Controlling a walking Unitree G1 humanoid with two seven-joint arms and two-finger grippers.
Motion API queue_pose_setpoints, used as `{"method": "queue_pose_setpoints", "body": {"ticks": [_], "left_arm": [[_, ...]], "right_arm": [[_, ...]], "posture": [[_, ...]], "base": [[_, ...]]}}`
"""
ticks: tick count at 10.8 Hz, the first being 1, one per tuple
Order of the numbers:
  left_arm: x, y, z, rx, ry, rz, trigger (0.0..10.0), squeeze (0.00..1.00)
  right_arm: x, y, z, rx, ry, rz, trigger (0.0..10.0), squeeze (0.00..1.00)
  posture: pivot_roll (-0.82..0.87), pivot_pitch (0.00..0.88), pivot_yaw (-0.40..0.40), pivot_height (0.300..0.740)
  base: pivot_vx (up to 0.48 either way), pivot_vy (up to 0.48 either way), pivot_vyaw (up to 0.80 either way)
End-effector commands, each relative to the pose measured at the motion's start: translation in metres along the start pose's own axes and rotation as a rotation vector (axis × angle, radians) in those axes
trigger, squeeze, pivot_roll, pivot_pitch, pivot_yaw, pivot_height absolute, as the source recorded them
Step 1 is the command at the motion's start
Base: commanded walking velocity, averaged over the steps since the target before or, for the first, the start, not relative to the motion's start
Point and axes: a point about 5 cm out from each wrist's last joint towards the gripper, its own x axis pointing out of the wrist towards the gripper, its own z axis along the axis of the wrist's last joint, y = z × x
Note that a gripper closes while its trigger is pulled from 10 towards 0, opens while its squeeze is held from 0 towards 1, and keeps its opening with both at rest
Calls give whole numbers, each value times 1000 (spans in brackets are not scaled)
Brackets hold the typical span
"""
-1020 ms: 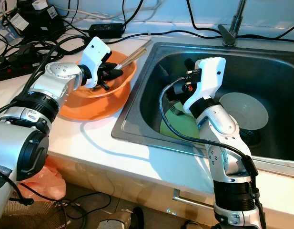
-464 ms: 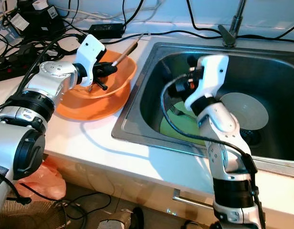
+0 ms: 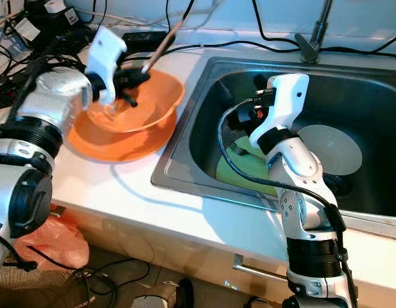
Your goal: Kitchen organization
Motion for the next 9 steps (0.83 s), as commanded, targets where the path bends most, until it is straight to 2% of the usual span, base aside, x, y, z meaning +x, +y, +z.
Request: {"method": "queue_pose_setpoints", "body": {"ticks": [1,2,4,6,8,9], "left_arm": [[-3,3,9,13,-34,-21,0,0],[-5,-1,5,-17,-52,-83,0,0],[-12,-4,-11,18,-39,-155,0,0],[-26,-8,-29,84,-77,-263,0,0],[-37,-11,-46,100,-61,-327,0,0],[-38,-10,-45,102,-79,-328,0,0]], "right_arm": [[3,2,3,-2,-16,9,10000,0],[4,2,2,-4,-15,12,10000,0],[5,1,2,-9,-14,13,10000,0],[7,-1,1,-15,-17,12,10000,0],[7,-3,2,-21,-19,5,10000,0],[7,-4,2,-21,-19,4,10000,0]], "posture": [[35,99,141,740],[38,99,140,740],[43,95,135,740],[46,93,133,740],[44,94,134,740],[44,94,133,740]], "base": [[0,0,0],[0,0,0],[0,0,0],[0,0,0],[0,0,0],[0,0,0]]}}
